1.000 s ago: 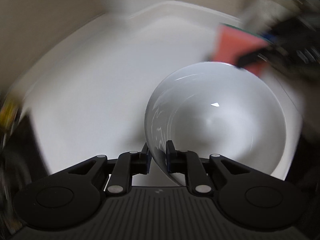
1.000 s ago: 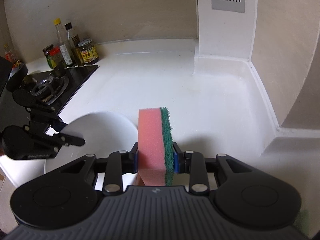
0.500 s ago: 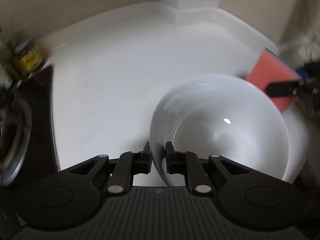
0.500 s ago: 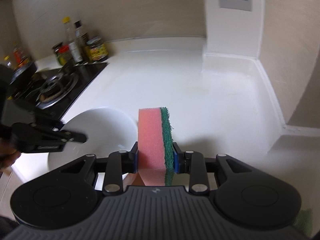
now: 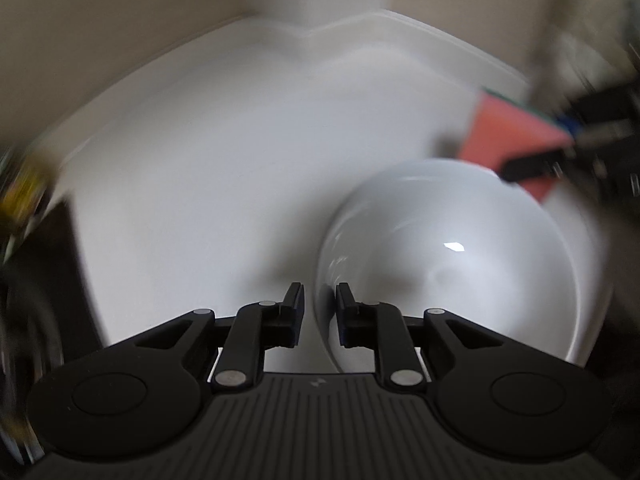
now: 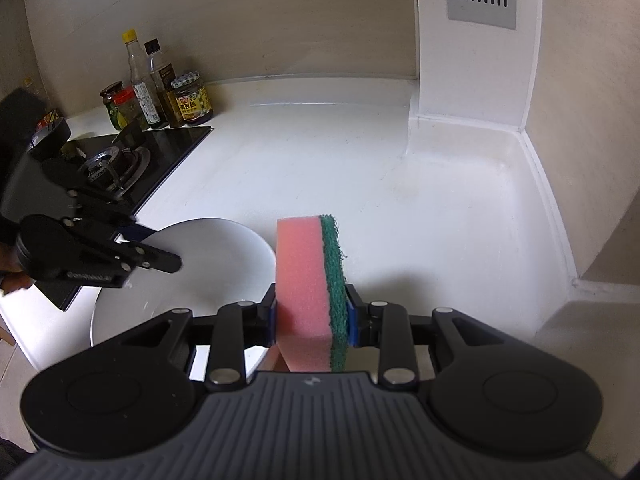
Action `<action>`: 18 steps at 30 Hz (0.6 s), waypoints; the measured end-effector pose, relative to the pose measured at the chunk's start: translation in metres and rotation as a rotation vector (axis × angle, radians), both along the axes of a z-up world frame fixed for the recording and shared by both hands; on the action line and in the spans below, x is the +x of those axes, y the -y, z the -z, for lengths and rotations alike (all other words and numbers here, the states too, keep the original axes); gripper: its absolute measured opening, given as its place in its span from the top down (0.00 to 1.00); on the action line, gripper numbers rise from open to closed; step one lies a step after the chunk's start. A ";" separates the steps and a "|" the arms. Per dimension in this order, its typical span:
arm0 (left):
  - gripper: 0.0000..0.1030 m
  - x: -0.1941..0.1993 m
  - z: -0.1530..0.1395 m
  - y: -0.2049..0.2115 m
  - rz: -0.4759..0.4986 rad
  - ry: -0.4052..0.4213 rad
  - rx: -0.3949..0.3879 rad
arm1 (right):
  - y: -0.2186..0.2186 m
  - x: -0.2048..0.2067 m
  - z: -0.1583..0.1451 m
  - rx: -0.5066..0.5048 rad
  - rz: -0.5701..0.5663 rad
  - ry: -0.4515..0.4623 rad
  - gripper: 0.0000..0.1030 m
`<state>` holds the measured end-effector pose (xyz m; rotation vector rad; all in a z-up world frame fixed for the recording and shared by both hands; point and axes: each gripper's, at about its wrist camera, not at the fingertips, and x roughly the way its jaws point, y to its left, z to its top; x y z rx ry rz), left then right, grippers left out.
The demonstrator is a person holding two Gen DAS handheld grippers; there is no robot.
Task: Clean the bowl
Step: 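Rub the sponge along the bowl's outer wall while the left gripper holds the rim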
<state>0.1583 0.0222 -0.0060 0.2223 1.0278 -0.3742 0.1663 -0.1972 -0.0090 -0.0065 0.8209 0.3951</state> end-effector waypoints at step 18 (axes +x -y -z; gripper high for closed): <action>0.88 -0.002 0.004 0.006 0.108 -0.007 0.073 | -0.004 0.009 0.000 -0.011 -0.049 -0.001 0.74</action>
